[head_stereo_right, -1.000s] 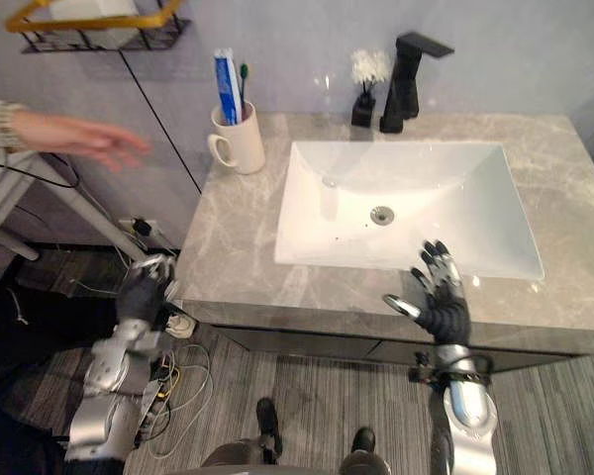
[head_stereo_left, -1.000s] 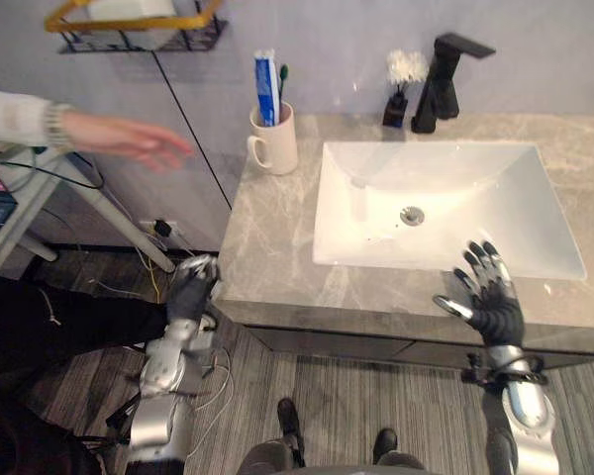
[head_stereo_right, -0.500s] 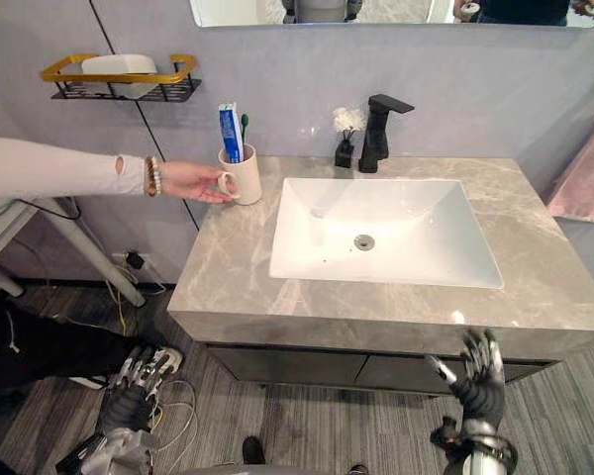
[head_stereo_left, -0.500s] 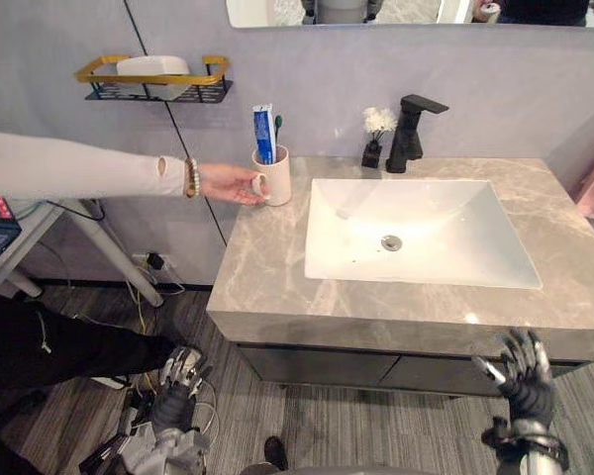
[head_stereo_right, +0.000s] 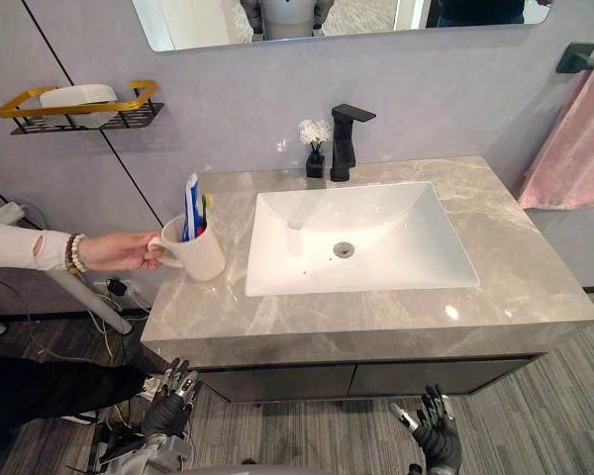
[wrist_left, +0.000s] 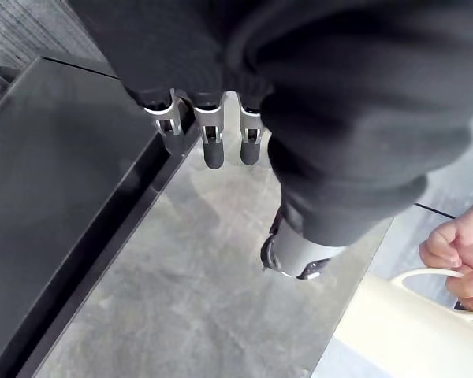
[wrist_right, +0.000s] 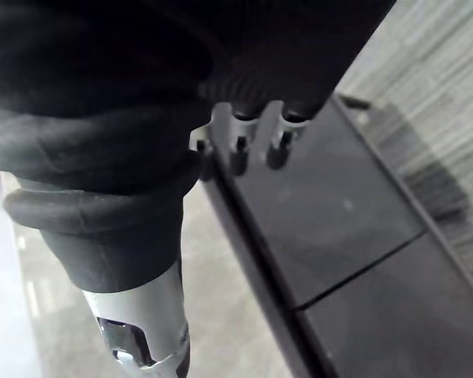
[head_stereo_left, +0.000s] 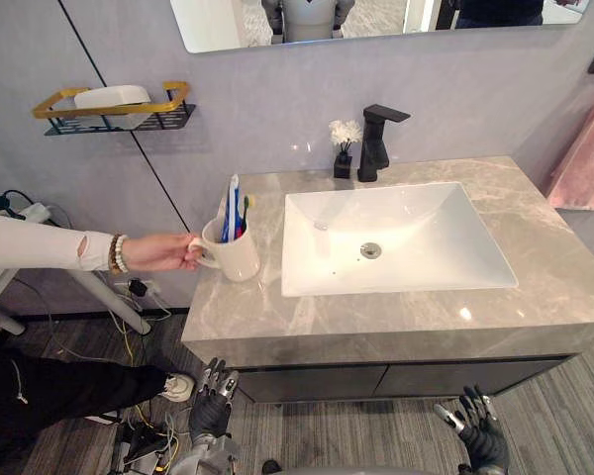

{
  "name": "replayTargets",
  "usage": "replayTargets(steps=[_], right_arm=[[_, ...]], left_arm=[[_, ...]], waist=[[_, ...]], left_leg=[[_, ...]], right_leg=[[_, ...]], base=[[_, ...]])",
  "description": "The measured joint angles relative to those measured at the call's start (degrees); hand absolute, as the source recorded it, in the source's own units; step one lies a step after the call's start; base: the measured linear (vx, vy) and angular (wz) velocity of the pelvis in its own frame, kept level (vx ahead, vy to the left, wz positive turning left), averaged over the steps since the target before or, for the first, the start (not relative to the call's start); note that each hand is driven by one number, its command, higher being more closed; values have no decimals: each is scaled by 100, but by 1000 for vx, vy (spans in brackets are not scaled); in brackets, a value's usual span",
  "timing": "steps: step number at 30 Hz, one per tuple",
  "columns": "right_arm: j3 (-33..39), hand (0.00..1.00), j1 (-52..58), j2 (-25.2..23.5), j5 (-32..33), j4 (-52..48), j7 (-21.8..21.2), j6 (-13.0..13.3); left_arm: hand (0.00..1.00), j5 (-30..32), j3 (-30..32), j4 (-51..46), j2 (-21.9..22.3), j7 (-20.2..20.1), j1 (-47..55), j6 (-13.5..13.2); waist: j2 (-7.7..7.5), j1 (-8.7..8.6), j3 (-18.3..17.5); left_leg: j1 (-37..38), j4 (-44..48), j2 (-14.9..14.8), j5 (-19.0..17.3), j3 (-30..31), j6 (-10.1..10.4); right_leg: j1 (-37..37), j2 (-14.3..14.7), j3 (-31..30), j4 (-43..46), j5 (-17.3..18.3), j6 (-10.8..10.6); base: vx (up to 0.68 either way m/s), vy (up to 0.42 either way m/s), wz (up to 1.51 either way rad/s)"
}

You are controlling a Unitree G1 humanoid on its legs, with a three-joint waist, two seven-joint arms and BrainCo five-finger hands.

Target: Organize washtable

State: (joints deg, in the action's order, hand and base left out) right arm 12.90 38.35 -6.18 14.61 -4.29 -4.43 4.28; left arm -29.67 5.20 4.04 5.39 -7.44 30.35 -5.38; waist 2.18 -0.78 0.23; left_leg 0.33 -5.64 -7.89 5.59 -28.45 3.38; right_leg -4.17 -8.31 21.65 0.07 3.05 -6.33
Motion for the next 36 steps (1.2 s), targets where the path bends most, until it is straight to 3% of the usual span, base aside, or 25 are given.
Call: replayTargets(steps=[3,6,22,30,36], right_arm=[[-25,0,24,9,-169,-64,-80,32],[-212,0,25,17,-206,-244,-103,62],[-517,0,195,62,-511,-20,-469,208],[-455,0,-65,141,-573,311,-516,205],[-467,0,-247,223,-504,272,-732,205]], left_arm=[[100,-125,43,-430,-27,67,19,-20],[100,-239,124,-1101,-27,110,-1,-256],[100,-223,379,-2764,8,350,-98,-903],[100,29,121,-2795,-156,373,-630,-895],[100,359,-110,-2633,-473,359,-1172,-833]], waist=[[-38,74,-19],[-94,152,-39],[-201,14,21],[-209,-77,70],[-289,-162,299]], left_leg=[[-64,1,12,0,172,0],[-53,-2,18,-51,191,40],[-51,-29,122,-26,527,24],[-113,-29,201,-22,652,20],[-140,4,211,-9,667,2]], right_leg=[[-51,0,185,-7,26,-22],[-81,-5,215,-5,41,-26],[-248,-50,482,-25,122,-30],[-143,-45,489,-28,123,-28],[-144,-44,478,-22,121,-28]], base=[[77,-19,30],[24,-4,5],[10,-1,10],[7,-1,2],[0,0,0]])
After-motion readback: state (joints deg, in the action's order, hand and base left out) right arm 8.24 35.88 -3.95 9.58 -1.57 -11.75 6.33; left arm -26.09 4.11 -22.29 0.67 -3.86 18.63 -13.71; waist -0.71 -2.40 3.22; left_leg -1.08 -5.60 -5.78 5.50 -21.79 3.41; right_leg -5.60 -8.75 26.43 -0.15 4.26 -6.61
